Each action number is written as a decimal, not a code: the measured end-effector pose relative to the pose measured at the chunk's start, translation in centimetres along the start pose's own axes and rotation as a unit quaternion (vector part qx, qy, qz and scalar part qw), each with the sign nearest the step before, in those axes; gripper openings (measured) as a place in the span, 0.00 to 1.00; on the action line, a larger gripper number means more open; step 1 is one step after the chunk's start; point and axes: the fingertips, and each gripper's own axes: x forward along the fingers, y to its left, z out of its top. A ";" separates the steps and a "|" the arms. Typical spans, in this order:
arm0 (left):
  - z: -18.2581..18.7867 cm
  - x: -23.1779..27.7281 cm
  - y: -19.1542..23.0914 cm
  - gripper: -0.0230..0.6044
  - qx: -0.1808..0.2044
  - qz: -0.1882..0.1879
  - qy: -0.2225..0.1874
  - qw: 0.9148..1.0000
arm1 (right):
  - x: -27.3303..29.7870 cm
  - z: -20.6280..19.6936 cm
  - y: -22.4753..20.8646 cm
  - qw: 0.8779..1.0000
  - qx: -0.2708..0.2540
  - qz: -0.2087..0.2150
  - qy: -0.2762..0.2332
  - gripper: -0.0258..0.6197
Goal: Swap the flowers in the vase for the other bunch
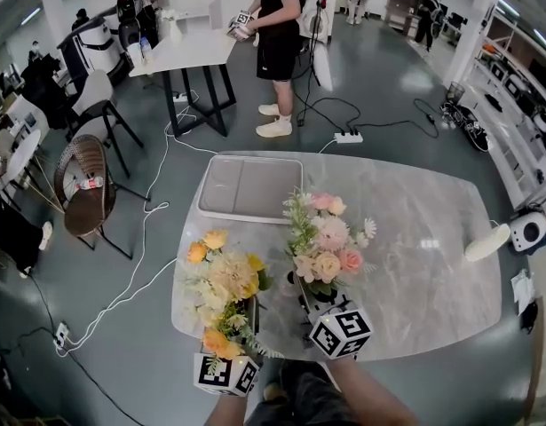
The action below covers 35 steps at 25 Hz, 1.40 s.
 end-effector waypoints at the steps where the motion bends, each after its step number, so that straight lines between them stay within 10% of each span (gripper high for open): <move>1: 0.0 -0.1 0.0 0.17 0.000 0.001 0.000 1.000 | -0.1 0.1 0.0 1.000 0.000 0.001 -0.003 0.19; 35: 1.8 -0.8 -0.8 0.17 0.006 0.000 -0.030 1.000 | -2.0 7.5 1.4 0.997 -0.037 0.036 -0.058 0.17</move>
